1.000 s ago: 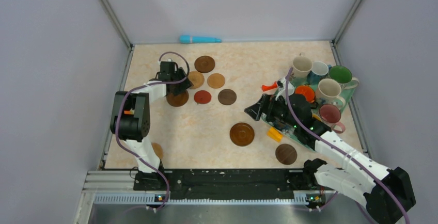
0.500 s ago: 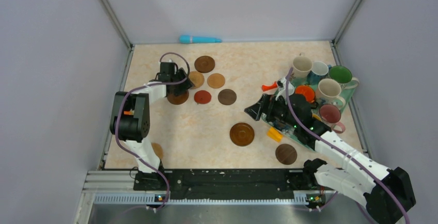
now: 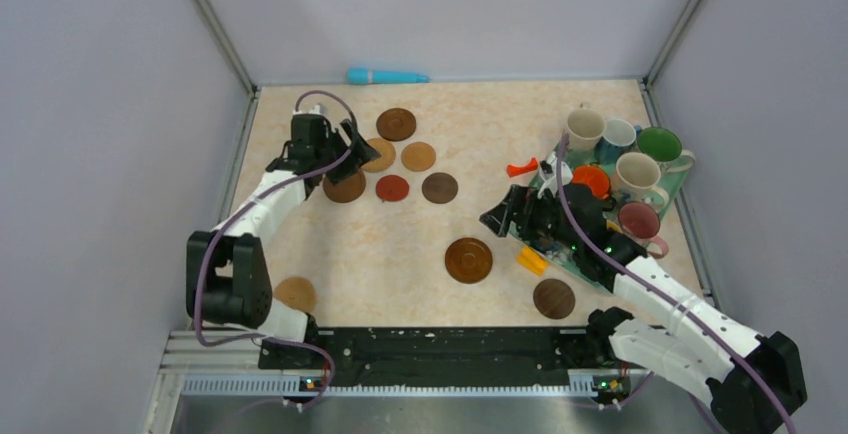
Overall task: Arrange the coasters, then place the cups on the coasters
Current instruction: Move the coaster to the center of the board.
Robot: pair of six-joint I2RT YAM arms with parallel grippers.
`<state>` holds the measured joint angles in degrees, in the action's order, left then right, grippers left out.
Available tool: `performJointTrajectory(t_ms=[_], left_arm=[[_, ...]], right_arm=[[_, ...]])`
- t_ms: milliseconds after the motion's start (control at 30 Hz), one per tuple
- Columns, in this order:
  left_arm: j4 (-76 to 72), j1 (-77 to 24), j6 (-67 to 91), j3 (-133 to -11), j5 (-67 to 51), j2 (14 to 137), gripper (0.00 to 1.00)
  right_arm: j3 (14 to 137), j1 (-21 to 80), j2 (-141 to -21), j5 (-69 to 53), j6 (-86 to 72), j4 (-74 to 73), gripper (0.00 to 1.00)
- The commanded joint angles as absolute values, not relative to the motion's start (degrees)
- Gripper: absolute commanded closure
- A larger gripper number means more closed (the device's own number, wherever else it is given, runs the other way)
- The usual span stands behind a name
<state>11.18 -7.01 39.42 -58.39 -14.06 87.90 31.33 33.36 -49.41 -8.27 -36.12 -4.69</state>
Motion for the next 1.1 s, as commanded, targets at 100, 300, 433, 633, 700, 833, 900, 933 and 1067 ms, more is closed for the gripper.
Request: performJointTrajectory(t_ms=[100,300,433,633,700,833,900,933,1067], left_arm=[[21.7,-7.3,33.4,-62.3,-16.0,73.7,0.06],[30.5,-7.3,26.7,-61.5,-16.0,63.4,0.01],[32.0,-7.3,24.1,-56.9,-17.8,56.8,0.01],[31.7,-7.3,19.8,-49.0,-16.5,49.7,0.01],[30.7,-7.3,20.0,-47.1,-15.1,48.3,0.01],[29.9,-7.3,20.5,-47.5,-16.7,47.3,0.01],[30.4,-7.3,20.6,-47.8,-15.9,47.4,0.01],[30.6,-7.3,20.6,-47.8,-15.7,47.4,0.01],[30.1,-7.3,21.0,-47.2,-17.4,47.4,0.01]], right_arm=[[37.4,34.0,-49.1,-0.6,-37.5,-15.0,0.01],[37.1,34.1,-49.3,-0.3,-40.1,-18.7,0.06],[35.1,34.1,-48.2,1.3,-44.2,-21.6,0.18],[32.4,34.1,-46.2,1.2,-47.9,-26.5,0.51],[32.3,34.0,-46.0,1.7,-48.5,-28.9,0.52],[31.3,34.6,-46.3,0.2,-48.7,-30.8,0.51],[31.1,36.4,-46.6,0.6,-48.6,-30.8,0.5],[31.1,37.4,-46.9,0.8,-48.4,-30.1,0.49],[32.2,44.1,-48.4,3.7,-48.2,-25.2,0.48]])
